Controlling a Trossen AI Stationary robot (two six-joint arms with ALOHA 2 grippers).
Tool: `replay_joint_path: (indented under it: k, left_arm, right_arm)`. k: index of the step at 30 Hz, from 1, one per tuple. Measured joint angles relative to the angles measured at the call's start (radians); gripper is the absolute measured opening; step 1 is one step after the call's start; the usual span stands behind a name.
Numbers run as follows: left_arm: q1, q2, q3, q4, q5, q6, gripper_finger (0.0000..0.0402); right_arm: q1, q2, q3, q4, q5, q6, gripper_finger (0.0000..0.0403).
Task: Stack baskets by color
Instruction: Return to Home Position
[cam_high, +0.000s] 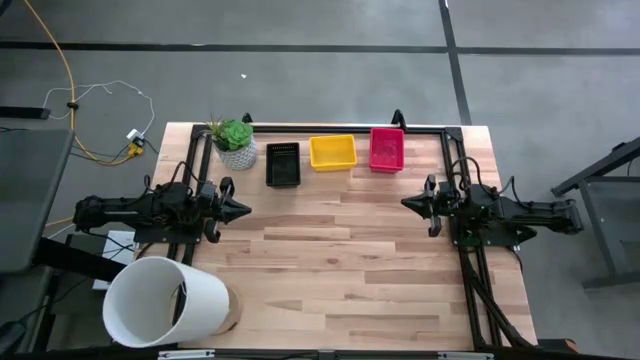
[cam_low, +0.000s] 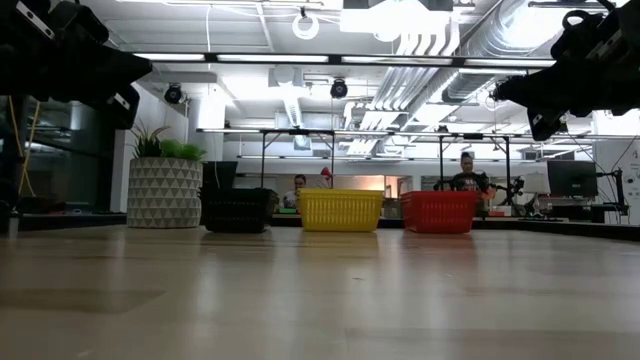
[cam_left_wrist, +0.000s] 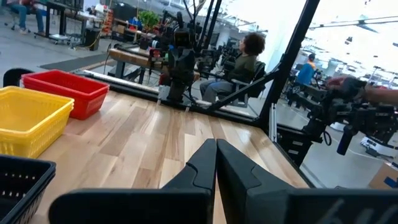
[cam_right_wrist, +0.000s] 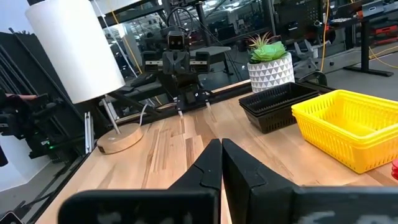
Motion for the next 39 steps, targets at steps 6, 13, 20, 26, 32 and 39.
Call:
replay_joint_path:
  k: [6, 13, 20, 26, 32, 39]
  left_arm:
    - [-0.025, -0.008, 0.002, -0.001, -0.005, 0.0, 0.0001]
    - [-0.027, -0.008, 0.001, -0.001, -0.011, 0.0, 0.0001]
    - [-0.043, -0.008, 0.001, -0.001, -0.019, 0.0, 0.0001]
    - [-0.052, -0.006, 0.001, -0.004, -0.019, 0.0, 0.0001]
    - [-0.052, -0.006, 0.001, -0.004, -0.019, 0.0, 0.0001]
    - [-0.052, -0.006, 0.0, -0.004, -0.019, 0.0, 0.0001]
  right_arm:
    - [0.001, -0.01, 0.0, -0.001, 0.0, 0.0, 0.0]
    - [0.002, -0.014, -0.001, -0.001, -0.001, 0.0, 0.0]
    - [0.001, -0.008, -0.001, 0.0, -0.001, 0.0, 0.0]
    - [0.001, -0.008, -0.001, 0.0, 0.0, 0.0, 0.0]
    - [0.001, -0.008, -0.001, 0.0, 0.0, 0.0, 0.0]
    - [0.001, -0.008, -0.001, 0.0, 0.0, 0.0, 0.0]
